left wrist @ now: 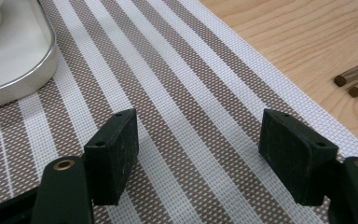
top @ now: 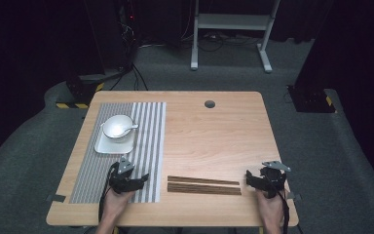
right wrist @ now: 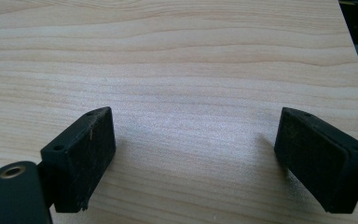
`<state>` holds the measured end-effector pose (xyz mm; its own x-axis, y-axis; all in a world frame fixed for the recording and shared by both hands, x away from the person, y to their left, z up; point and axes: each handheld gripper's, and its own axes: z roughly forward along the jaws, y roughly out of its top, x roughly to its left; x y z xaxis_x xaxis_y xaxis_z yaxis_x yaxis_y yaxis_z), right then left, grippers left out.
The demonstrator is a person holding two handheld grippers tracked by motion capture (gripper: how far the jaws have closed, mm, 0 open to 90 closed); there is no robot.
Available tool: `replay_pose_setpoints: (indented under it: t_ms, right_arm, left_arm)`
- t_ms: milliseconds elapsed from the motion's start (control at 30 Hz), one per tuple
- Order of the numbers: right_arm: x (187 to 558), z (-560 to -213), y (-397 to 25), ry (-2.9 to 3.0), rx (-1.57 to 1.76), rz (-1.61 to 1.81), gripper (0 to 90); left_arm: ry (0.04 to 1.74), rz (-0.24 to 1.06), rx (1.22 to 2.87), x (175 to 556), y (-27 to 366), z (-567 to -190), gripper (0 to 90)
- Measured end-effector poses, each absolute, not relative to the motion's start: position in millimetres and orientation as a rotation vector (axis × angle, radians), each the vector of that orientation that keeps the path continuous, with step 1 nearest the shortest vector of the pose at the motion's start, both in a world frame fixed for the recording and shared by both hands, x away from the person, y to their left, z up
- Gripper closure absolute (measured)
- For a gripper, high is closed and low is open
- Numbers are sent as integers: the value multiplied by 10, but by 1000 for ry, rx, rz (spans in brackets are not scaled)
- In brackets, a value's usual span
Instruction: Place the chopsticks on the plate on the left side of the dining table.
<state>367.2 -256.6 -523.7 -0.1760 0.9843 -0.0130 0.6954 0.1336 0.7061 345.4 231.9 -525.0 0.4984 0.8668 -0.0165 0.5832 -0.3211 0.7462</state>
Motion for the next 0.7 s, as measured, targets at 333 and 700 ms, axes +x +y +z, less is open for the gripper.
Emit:
replay_pose_setpoints:
  t_ms: [333, 700]
  right_arm:
    - [3672, -5237, -2566, 1935, 1608, 789, 121]
    - [3671, -5237, -2563, 1938, 1603, 793, 129]
  left_arm:
    - [1136, 493, 2054, 3456, 2308, -5166, 290]
    - [1072, 451, 2070, 3479, 2258, -5147, 318]
